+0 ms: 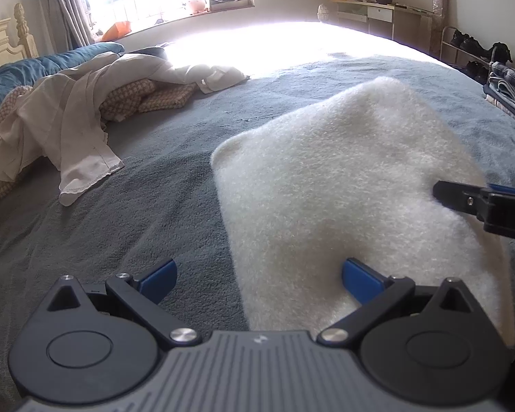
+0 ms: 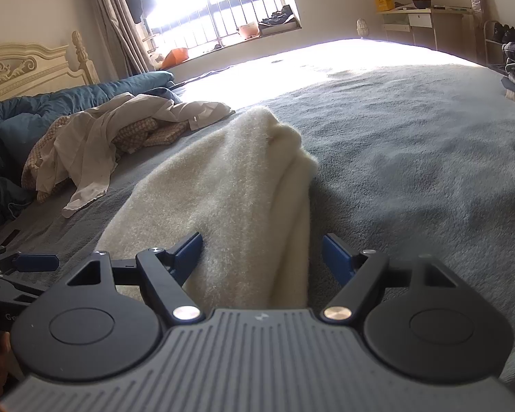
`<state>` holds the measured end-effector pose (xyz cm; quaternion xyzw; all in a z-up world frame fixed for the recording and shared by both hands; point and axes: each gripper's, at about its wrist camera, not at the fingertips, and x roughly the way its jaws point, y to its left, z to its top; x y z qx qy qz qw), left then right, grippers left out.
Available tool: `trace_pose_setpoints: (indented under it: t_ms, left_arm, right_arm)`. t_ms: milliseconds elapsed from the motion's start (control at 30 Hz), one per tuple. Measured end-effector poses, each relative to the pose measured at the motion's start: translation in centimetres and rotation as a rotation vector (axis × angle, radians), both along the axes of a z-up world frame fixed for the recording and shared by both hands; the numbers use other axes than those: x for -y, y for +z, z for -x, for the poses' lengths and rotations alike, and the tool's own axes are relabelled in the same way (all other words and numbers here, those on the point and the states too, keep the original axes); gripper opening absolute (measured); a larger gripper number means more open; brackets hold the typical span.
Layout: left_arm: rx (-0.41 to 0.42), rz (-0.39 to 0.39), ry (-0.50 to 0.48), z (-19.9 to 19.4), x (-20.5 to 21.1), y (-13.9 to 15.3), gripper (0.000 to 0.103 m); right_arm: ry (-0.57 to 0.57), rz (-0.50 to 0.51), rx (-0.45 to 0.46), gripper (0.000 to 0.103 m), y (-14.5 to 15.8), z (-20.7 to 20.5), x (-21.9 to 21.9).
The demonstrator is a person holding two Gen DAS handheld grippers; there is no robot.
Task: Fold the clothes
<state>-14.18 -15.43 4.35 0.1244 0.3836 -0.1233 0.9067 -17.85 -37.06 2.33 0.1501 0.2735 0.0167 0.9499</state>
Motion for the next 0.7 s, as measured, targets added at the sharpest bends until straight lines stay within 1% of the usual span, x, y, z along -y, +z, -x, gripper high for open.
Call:
trace_pose_setpoints:
  t_ms: [267,333,400,467,600,633,700]
  left_arm:
    - [0.019,-0.022,0.003,0.2,0.3,0.0,0.103]
    - [0.023,-0.013,0.0,0.3,0.1,-0.1,0.103]
    - [0.022,0.013,-0.007,0.3,-0.3,-0.2,0.103]
    - [0.021,0.081,-0.021,0.2,-1.5,-0.2,0.103]
    - [0.041,0.31,-0.024,0.1,-5.1,-0.6,0.103]
    - [0.034,0.348,-0.022,-0.1,-5.7,-0.7,0.103]
    - [-0.012,0.41,-0.007,-1.2,-6.9,-1.2,0.103]
  right_arm:
    - [-0.002,0.0,0.0,0.076,-0.1,0.0,-0.1]
    - [-0.002,0.003,-0.001,0.076,0.0,0.0,-0.1]
    - [-0.002,0.006,-0.001,0.076,0.0,0.0,-0.1]
    - [-0.001,0.009,-0.003,0.076,0.0,0.0,-0.2]
    - [0.003,0.018,-0.004,0.076,0.0,0.0,-0.2]
    - [0.003,0.017,-0.002,0.076,-0.1,0.0,-0.2]
    - [-0.001,-0.001,0.006,0.077,-0.3,0.2,0.0]
